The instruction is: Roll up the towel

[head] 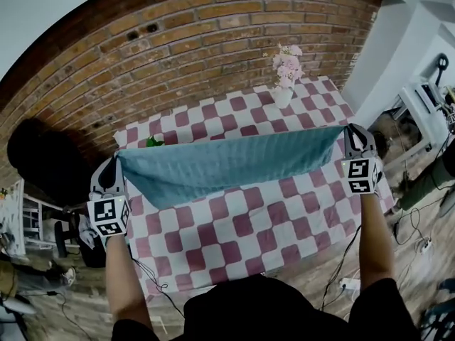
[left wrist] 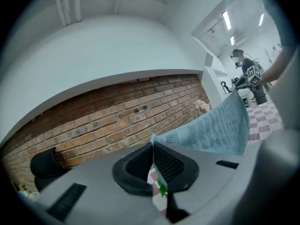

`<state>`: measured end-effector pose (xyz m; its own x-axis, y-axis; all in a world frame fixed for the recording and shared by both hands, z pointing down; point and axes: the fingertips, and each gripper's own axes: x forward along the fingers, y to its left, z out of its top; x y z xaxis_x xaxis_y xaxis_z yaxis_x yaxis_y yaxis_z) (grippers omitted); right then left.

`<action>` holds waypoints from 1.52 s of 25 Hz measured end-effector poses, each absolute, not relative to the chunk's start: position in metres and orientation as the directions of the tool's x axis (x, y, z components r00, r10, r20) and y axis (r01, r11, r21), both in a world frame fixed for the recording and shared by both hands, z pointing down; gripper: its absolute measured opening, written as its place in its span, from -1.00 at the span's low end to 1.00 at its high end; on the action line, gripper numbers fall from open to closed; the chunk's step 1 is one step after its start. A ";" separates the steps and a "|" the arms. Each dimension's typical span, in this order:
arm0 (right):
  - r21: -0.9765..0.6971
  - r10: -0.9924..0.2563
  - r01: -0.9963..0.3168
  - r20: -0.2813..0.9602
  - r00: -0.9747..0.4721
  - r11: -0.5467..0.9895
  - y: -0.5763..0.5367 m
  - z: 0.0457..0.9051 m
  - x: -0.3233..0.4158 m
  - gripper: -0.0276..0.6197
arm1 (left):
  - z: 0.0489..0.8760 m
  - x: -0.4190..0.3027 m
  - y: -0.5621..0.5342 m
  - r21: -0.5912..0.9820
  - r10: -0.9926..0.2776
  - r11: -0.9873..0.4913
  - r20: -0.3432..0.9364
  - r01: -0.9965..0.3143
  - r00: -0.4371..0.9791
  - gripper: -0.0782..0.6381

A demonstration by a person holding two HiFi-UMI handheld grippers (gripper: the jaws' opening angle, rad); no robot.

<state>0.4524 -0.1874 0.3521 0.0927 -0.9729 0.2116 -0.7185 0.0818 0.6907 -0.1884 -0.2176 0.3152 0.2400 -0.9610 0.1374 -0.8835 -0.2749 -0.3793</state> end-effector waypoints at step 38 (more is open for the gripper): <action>0.444 -0.753 -0.701 0.625 -0.203 0.558 0.001 0.576 0.431 -0.81 | 0.531 -0.212 0.031 -0.188 -0.784 -0.465 0.542 -0.865 0.303 -0.75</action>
